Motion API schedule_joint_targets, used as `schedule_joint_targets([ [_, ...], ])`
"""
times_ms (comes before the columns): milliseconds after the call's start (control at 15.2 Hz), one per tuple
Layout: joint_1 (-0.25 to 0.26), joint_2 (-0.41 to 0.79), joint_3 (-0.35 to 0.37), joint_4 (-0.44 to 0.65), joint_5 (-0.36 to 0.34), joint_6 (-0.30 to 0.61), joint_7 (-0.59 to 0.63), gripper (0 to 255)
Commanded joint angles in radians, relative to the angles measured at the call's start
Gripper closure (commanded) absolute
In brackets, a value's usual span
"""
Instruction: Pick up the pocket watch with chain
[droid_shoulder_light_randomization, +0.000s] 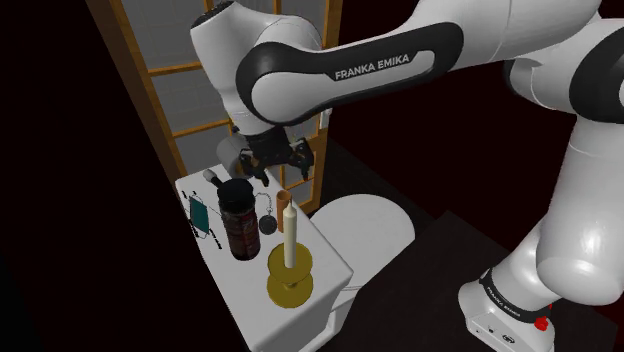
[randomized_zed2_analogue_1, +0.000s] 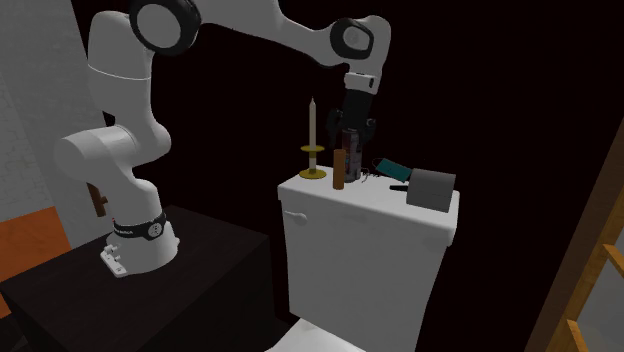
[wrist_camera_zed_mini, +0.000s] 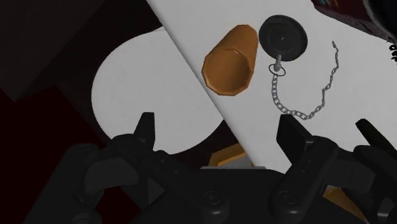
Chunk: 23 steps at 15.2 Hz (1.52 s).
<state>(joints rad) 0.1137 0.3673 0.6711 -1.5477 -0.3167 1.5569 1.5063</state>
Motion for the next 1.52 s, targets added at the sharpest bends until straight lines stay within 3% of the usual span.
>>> schedule_joint_targets([
  [0, 0.067, 0.12, -0.019, 0.145, -0.049, -0.061, 0.065, 0],
  [198, 0.175, 0.294, -0.062, 0.378, -0.103, -0.148, 0.125, 0],
  [264, 0.187, 0.313, -0.068, 0.406, -0.108, -0.159, 0.129, 0],
  [858, 0.168, 0.322, -0.072, 0.313, -0.113, -0.064, 0.147, 0],
  [924, 0.168, 0.32, -0.071, 0.311, -0.112, -0.064, 0.147, 255],
  [1452, 0.168, 0.321, -0.072, 0.313, -0.112, -0.065, 0.147, 255],
])
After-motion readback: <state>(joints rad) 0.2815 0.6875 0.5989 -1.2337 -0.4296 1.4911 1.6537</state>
